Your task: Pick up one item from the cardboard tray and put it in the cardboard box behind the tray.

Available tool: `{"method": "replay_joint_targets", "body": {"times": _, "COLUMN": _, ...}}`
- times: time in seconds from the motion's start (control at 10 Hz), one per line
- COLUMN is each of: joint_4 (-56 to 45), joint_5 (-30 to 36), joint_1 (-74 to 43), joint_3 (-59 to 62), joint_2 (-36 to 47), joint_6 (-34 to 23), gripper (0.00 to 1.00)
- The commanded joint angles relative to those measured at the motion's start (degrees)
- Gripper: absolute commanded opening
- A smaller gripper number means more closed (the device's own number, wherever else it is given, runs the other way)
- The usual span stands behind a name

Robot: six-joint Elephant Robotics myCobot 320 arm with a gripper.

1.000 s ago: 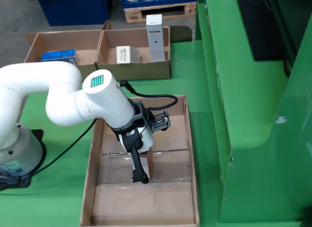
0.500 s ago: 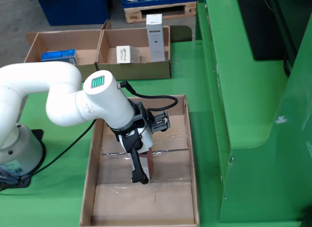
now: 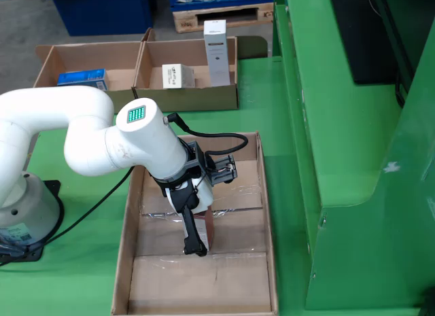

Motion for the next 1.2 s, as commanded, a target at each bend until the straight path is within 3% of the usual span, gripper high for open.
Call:
{"method": "replay_joint_targets", "body": {"times": 0.0, "joint_4": 0.79, "joint_5": -0.07, "joint_1": -0.31, "joint_3": 1.39, "joint_2": 2.71, "joint_6": -0.35, "gripper": 0.8}}
{"method": "replay_joint_targets", "body": {"times": 0.8, "joint_4": 0.79, "joint_5": -0.07, "joint_1": -0.31, "joint_3": 1.39, "joint_2": 2.71, "joint_6": -0.35, "gripper": 0.0}}
{"method": "replay_joint_targets", "body": {"times": 1.1, "joint_4": 0.79, "joint_5": -0.07, "joint_1": -0.31, "joint_3": 1.39, "joint_2": 2.71, "joint_6": -0.35, "gripper": 0.0}}
